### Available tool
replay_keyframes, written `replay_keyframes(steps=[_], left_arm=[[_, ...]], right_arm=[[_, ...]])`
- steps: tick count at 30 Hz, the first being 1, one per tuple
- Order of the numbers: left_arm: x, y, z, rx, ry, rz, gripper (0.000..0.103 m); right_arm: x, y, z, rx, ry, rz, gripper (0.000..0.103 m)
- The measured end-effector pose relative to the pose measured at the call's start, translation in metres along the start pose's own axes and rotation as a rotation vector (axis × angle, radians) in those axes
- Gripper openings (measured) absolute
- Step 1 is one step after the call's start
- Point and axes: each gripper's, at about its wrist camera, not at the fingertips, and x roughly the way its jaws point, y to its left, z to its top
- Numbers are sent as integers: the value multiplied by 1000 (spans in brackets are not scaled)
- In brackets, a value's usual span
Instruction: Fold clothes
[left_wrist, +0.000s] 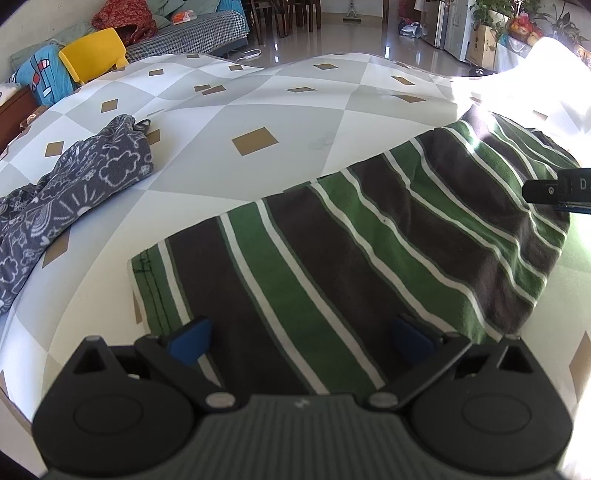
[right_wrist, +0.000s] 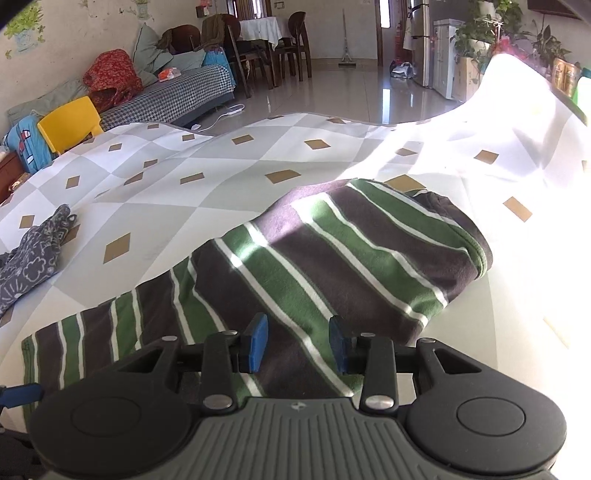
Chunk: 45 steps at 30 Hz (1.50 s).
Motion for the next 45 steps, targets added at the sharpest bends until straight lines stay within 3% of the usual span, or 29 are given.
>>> replay_keyframes(steps=[8,12,18,26,34,45], left_arm=[[2,4,1,-21,-2,0,103],[3,5,3,-25,-4,-1,103],[5,10,5,-27,-5,-1,103],[7,25,10,-35,-9,55,103],[8,40,13,-80,-8,126,103],[19,47,34,-1,3,199,103]], right_arm=[[21,-21,11,50,-51,-52,35],[34,-19,7,8,-19,-63,37],[35,-8,-1,-112,-41,-105,37],[29,-10,-5,-95,-12,-104,37],[13,-1,-16,-97,42,-98,38],[-7,10,-24,-135,172,-48,40]])
